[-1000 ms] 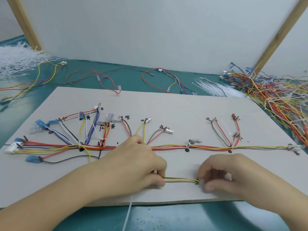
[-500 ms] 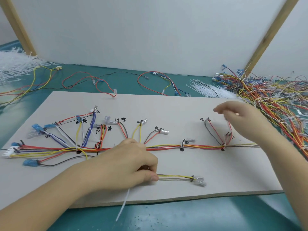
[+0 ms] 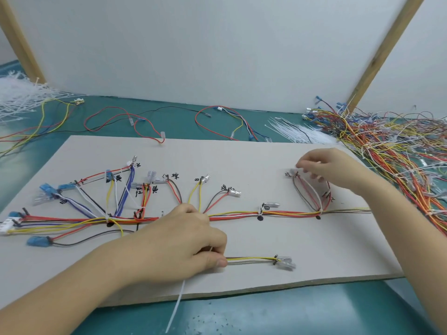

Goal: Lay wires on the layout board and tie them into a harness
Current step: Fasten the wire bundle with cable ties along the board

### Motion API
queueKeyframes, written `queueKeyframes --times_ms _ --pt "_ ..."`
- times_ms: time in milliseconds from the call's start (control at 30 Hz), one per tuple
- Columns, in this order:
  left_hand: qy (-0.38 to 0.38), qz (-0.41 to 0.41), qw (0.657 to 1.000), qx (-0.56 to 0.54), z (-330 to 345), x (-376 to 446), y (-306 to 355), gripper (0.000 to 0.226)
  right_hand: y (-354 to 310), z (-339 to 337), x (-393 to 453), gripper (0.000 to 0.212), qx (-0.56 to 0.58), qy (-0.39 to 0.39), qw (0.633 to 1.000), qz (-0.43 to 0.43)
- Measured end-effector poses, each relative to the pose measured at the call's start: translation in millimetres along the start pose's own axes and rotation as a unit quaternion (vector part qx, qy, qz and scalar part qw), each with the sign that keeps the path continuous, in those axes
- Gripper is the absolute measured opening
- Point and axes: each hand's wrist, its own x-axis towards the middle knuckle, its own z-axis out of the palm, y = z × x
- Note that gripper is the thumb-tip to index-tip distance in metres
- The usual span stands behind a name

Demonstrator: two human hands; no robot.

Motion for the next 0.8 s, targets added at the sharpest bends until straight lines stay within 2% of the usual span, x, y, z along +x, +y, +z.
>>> queueKeyframes --times_ms 100,200,267,400,533,667,700,800 --pt "-0.022 0.028 0.998 0.052 3 1 0 0.026 17 -25 -16 0.021 0.005 0.012 0.997 0.071" --pt "-0.020 0.024 0.998 0.055 3 2 -2 0.033 21 -29 -28 0.020 0.011 -0.029 0.993 0.116" --pt "-0.012 0.029 0.998 0.059 4 2 -3 0.043 20 -23 -30 0.021 0.040 -0.029 0.992 0.118" --pt "0.000 0.030 0.998 0.056 6 1 -4 0.047 17 -20 -30 0.023 0.101 -0.002 0.988 0.118" --pt "0.020 0.029 0.998 0.061 9 1 -4 0.049 20 -28 -29 0.020 0.130 -0.035 0.983 0.126" --pt "0.023 0.028 0.997 0.069 9 1 -3 0.051 29 -26 -12 0.028 0.167 0.072 0.972 0.146" --pt "0.023 0.027 0.997 0.067 9 1 -3 0.051 29 -23 -9 0.030 0.170 0.077 0.972 0.146" --pt "0.025 0.025 0.997 0.068 8 1 -2 0.053 28 -17 -5 0.031 0.173 0.027 0.976 0.126"
